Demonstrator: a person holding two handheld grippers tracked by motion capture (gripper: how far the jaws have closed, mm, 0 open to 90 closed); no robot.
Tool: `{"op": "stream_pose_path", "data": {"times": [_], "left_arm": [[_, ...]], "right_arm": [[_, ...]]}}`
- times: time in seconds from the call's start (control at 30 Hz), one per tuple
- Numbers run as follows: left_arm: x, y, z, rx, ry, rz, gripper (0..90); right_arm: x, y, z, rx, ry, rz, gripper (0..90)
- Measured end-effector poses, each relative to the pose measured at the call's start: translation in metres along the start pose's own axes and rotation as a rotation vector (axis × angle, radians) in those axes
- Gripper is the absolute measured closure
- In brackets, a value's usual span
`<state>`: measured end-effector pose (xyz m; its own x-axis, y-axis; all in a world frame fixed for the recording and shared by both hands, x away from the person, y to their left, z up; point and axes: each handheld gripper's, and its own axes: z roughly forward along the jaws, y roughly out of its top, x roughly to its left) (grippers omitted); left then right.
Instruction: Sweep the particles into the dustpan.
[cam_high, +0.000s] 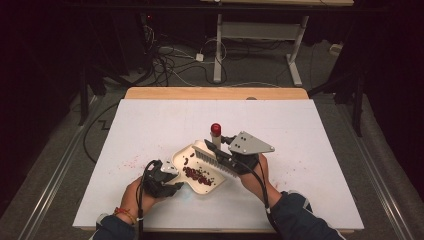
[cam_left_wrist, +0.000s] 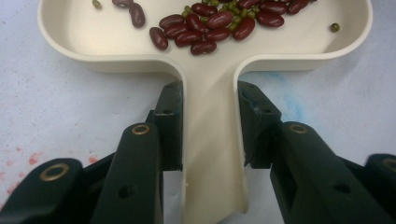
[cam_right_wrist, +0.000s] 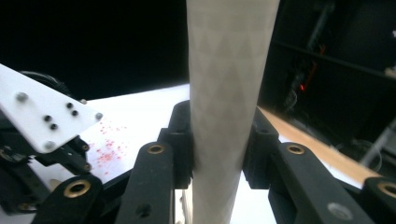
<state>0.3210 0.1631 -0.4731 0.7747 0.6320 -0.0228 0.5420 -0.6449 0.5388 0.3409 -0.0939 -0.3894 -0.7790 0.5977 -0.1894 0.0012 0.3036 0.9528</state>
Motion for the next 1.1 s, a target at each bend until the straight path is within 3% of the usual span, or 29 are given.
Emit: {"op": "stream_pose_path", "data": {"times": [0.1,0.23,0.37,0.7,0.83,0.97,1.07,1.1], "left_arm": [[0.003,-0.001,-0.002,-0.001,-0.011,0.008,63.6],[0.001,-0.002,0.0,0.009,0.021,0.046,63.6],[0.001,-0.004,0.002,0.018,0.02,0.042,63.5],[-0.005,0.0,0.0,0.005,0.019,-0.012,63.5],[-0.008,0.001,-0.001,0.003,0.021,-0.032,63.6],[-0.009,0.002,-0.003,0.01,0.022,-0.038,63.6],[-0.009,0.002,-0.004,0.012,0.017,-0.041,63.7],[-0.008,0.001,-0.003,0.008,0.015,-0.041,63.7]], "right_arm": [[-0.008,-0.003,0.009,0.003,-0.013,-0.019,69.8],[-0.016,-0.01,0.012,0.018,-0.031,0.009,69.8],[-0.017,-0.015,0.012,0.053,-0.029,0.026,69.8],[0.003,-0.015,0.015,0.062,-0.02,0.005,69.7],[0.023,-0.011,0.016,0.063,0.014,-0.001,69.6],[0.032,-0.005,0.015,0.054,0.05,-0.004,69.8],[0.032,-0.003,0.015,0.053,0.042,-0.018,69.8],[0.026,-0.002,0.015,0.044,0.037,0.003,69.8]]}}
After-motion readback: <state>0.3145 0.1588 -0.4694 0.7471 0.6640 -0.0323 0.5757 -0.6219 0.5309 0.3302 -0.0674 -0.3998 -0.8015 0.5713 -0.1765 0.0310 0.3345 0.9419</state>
